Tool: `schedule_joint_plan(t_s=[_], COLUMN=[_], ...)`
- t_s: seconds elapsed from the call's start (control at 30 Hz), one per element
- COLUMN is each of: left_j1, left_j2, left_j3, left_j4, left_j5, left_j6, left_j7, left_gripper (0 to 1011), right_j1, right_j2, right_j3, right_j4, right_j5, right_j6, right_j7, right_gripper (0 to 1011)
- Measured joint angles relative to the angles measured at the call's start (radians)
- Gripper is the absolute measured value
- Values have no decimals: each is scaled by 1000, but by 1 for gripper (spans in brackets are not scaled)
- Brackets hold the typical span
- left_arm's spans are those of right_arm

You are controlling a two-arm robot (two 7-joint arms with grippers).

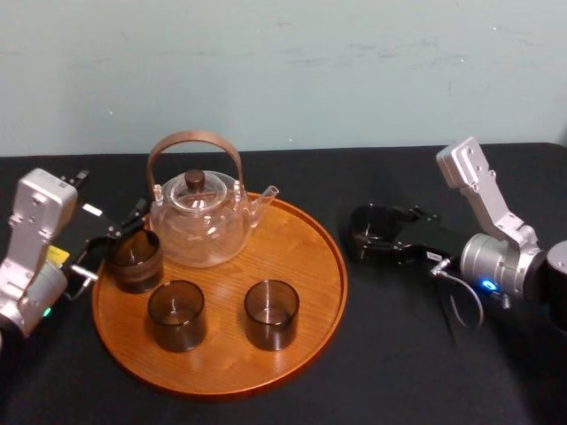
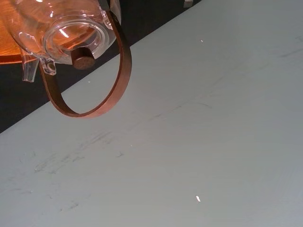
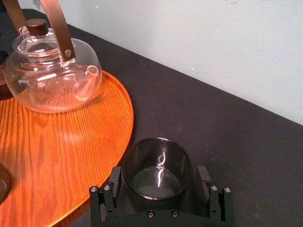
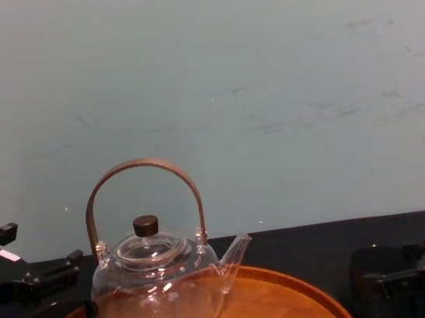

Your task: Pick up the glass from the table and place it on the tray.

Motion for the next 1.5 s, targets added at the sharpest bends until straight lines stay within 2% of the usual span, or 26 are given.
schedule_joint_plan(t_s=[0.47,0.97,1.2,1.5], left_j1=[0,0,0,0], left_j2=[0,0,0,0], left_j3=[0,0,0,0], left_j4=[0,0,0,0], left_j5=[0,0,0,0], left_j6=[0,0,0,0], left_j7=[0,0,0,0], left_gripper=[1001,1001,1001,1001], right_j1=[24,27,27,26], right_j2=[-31,-34,-33,-33], right_j3=[-10,-12,-11,-11], right_j4=[29,31,31,30], right_j5=[-17,-25,-24,-22], right_j6=[-4,-2,-2,-2], right_j7=[7,4,5,5], right_gripper=[1002,1002,903,902])
